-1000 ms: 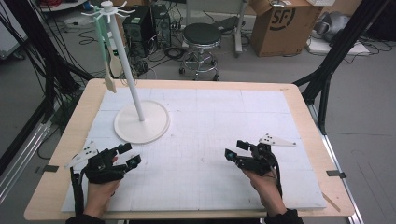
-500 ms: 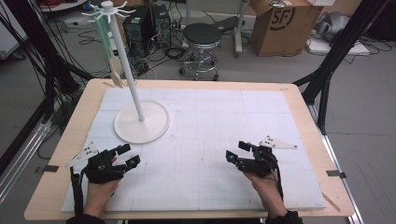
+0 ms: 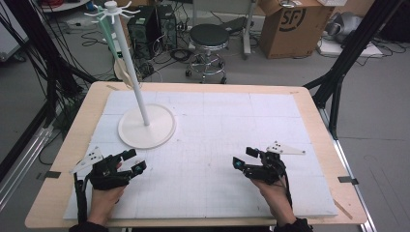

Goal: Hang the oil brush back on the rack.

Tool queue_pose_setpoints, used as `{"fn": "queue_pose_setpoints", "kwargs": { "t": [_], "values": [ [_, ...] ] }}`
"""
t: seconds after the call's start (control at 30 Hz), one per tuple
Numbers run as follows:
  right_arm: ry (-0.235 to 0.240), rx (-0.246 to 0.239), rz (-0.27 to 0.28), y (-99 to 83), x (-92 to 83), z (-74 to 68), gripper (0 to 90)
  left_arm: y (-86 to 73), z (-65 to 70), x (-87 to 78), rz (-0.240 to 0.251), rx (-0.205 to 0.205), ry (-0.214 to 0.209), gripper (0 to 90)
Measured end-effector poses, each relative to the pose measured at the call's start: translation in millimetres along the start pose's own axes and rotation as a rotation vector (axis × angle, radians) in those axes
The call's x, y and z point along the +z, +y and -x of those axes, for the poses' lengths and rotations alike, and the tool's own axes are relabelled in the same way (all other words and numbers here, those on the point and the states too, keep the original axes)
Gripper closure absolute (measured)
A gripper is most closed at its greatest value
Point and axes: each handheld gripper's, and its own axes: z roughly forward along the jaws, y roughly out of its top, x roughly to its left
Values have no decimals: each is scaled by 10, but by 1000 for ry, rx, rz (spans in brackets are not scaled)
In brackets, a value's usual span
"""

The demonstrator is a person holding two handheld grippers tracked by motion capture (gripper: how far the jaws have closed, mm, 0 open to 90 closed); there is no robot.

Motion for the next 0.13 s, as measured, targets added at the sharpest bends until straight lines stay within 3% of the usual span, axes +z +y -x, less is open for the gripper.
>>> {"fn": "queue_pose_setpoints", "kwargs": {
  "t": [0.13],
  "values": [
    [3,3,0,1,2,0,199,3,0,-1,5,1,2,216]
  ]
}}
